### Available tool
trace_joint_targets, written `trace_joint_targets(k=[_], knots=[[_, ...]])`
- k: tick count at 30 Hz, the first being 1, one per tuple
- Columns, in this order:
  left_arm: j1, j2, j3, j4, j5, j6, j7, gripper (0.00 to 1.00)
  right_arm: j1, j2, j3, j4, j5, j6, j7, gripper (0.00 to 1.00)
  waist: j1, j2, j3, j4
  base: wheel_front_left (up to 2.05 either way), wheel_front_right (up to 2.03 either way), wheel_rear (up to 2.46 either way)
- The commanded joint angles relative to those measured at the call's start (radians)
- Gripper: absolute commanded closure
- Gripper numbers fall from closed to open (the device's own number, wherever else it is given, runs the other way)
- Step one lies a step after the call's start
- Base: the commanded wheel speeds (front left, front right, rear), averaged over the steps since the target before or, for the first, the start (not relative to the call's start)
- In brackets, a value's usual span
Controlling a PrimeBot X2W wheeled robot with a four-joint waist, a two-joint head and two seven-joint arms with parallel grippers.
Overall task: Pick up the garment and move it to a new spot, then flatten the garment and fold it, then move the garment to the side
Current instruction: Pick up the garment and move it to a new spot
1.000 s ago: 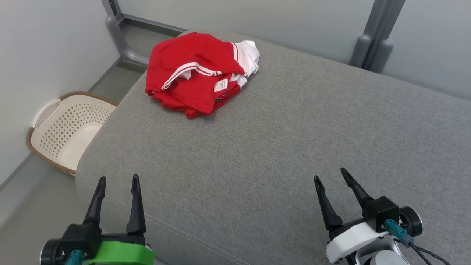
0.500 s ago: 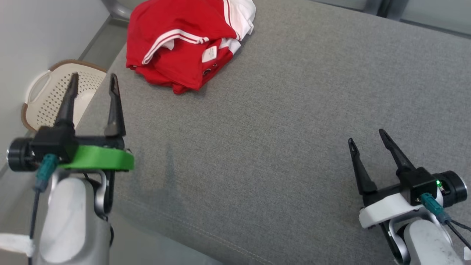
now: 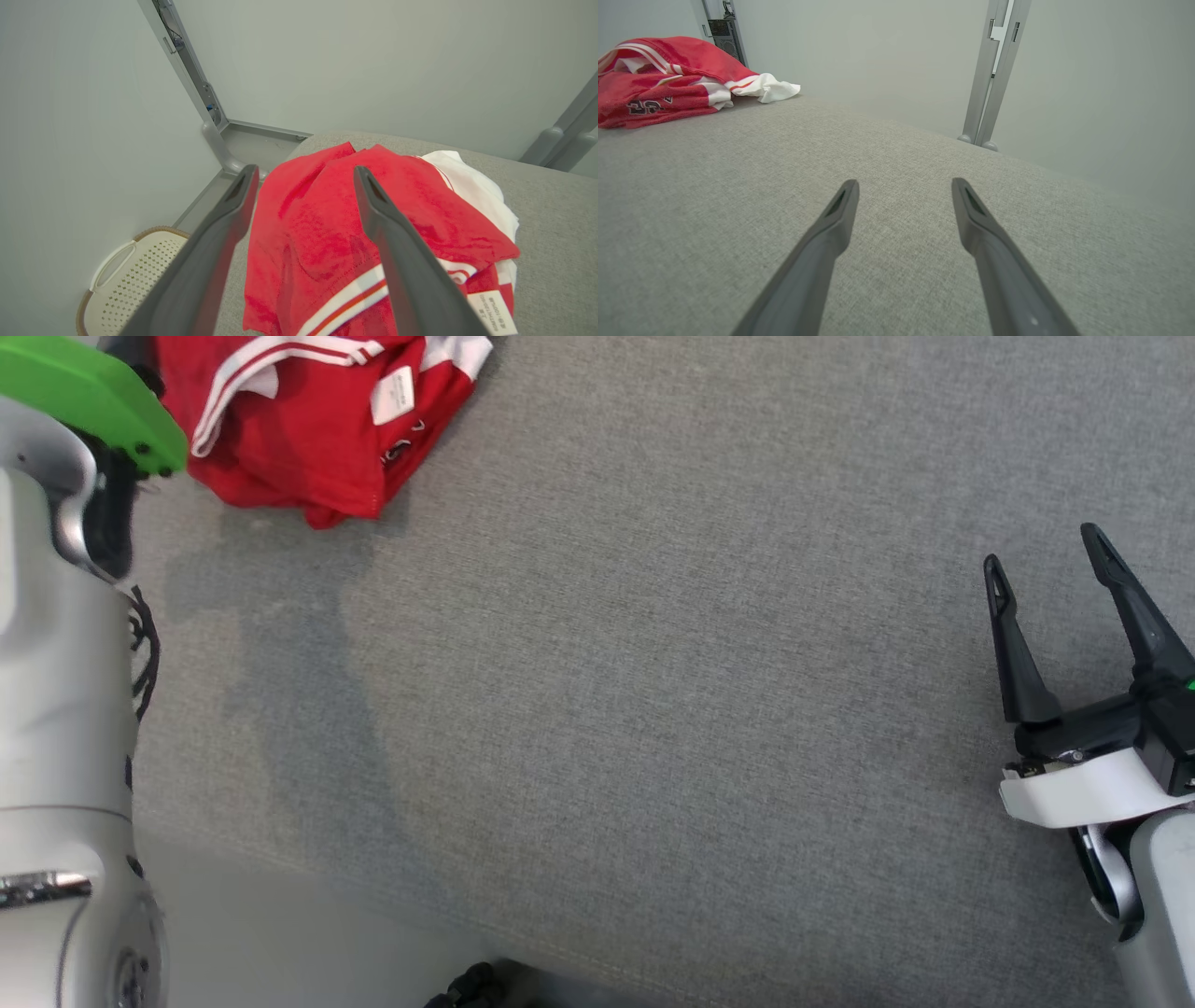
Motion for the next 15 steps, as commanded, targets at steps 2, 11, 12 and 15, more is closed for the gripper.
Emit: trace_joint_targets(k=[2, 11, 12, 15], knots=[[-0.080, 0.016, 0.039, 0.081, -0.060, -0.003, 0.082, 0.00, -0.028, -0.009, 0.000, -0.030, 0.008, -0.001, -0.003, 0.00, -0.0002, 0.0000, 0.115, -0.091, 0.00, 0.00, 0.00], [-0.194, 0.076, 0.074, 0.280, -0.114, 0.012, 0.216, 0.00, -0.059, -0.003, -0.002, -0.089, 0.001, -0.001, -0.003, 0.00, -0.0002, 0.0000, 0.183, -0.150, 0.00, 0.00, 0.00], [-0.196, 0.082, 0.071, 0.292, -0.116, 0.010, 0.222, 0.00, -0.060, -0.002, -0.003, -0.090, 0.000, -0.001, -0.003, 0.00, -0.0002, 0.0000, 0.186, -0.153, 0.00, 0.00, 0.00], [-0.190, 0.079, 0.065, 0.323, -0.123, 0.006, 0.217, 0.00, -0.066, 0.007, -0.013, -0.098, -0.001, -0.001, -0.001, 0.00, -0.0002, 0.0000, 0.194, -0.159, 0.00, 0.00, 0.00]])
